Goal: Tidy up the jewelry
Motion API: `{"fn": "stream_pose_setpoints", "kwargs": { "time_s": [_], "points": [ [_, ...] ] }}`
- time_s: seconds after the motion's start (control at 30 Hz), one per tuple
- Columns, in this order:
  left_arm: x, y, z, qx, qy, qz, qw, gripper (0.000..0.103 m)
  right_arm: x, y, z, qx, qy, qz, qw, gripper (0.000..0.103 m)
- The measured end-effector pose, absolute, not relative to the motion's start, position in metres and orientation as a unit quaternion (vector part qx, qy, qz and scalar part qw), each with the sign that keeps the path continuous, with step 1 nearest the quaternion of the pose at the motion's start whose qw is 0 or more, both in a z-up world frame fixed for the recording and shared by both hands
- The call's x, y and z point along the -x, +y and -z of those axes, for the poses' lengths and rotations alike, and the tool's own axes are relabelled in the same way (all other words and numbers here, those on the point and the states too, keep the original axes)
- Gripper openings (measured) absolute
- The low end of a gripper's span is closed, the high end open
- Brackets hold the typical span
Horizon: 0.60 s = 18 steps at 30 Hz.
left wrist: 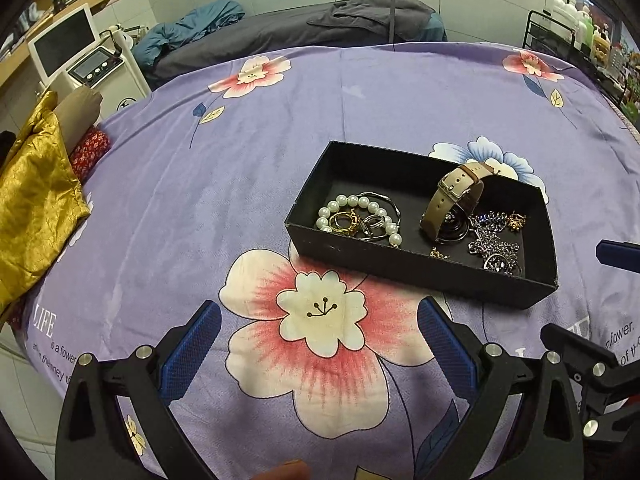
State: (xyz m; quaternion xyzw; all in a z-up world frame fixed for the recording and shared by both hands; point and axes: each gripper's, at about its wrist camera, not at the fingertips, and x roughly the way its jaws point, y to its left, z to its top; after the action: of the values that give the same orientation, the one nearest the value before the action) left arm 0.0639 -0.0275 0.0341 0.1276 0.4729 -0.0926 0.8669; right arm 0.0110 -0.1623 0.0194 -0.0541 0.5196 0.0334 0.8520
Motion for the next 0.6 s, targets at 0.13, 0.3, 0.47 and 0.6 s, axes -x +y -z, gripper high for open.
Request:
{"fn": "stream_pose_setpoints", "kwargs": {
  "time_s": [0.13,0.3,0.47,0.6],
  "points": [
    [-0.0650,-0.0277,-0.0331,-0.129,0.474,0.089,0.866,0.096,-0.0116,-0.1593,-0.0188,0.062,0.521,-0.033,0.851,0.083],
    [-0.0650,-0.0278,-0.0306,-0.129,0.478,0.090,0.864,0.096,-0.0127,-0.1592,-0.0156,0.064,0.526,-0.030,0.848,0.083],
    [-0.0657,-0.0251,-0.0287,-0.114,0.485,0.095,0.862,0.096,-0.0129,-0.1579,-0.0142,0.066,0.527,-0.031,0.847,0.083],
    [-0.0657,-0.0252,-0.0277,-0.113,0.487,0.095,0.861,0.096,-0.0124,-0.1572,-0.0134,0.066,0.528,-0.031,0.846,0.083]
  ]
}}
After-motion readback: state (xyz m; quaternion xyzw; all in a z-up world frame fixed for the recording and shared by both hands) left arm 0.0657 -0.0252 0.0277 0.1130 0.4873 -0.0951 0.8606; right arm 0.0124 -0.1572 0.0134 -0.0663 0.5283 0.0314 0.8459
